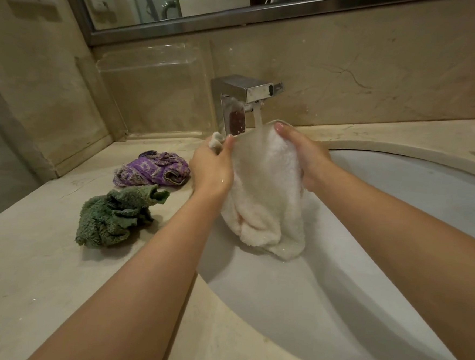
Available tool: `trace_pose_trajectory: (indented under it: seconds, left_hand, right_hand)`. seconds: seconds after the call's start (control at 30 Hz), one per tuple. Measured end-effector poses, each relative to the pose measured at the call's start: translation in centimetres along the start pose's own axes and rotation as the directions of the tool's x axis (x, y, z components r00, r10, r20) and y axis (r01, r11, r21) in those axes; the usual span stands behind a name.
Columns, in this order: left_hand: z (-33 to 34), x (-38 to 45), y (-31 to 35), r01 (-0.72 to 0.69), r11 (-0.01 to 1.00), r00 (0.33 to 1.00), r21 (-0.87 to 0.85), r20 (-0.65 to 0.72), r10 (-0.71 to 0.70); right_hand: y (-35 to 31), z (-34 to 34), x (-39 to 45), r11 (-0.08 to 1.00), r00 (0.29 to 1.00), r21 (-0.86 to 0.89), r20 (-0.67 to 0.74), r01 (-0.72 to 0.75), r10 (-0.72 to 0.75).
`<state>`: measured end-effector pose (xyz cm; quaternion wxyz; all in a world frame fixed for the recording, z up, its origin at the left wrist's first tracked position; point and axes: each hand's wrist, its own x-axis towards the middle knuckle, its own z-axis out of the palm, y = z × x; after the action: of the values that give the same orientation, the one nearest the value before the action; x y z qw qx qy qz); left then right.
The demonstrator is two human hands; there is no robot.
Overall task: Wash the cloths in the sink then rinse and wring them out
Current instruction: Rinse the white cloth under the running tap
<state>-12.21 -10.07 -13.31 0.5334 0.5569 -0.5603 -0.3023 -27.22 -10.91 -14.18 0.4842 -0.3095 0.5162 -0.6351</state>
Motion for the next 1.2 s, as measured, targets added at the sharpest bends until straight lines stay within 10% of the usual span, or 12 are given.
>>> trace_pose_trajectory:
  seconds: [0.3,0.73,1.2]
  left_hand:
    - [0.4,-0.3,-0.1,-0.086,0.960,0.995,0.265,0.077,0.068]
    - [-0.2,-0.3,-0.3,0.047,0.999,0.972,0.016,0.230,-0.050]
    - [-0.3,-0.2,0.5,0.125,0.982,0.992,-0.140,-0.002,-0.126]
  right_hand:
    - [0.3,-1.8,-0.9,0.971,0.967,-0.237,-0.251,-0.029,-0.032]
    - [0.2,-0.3,-0.7,0.994,0.993,-0.072,-0.091,-0.078,0.071]
    - [0.2,-0.3,-0.4,0.998,0.990,-0.068,0.140,-0.012,0.021]
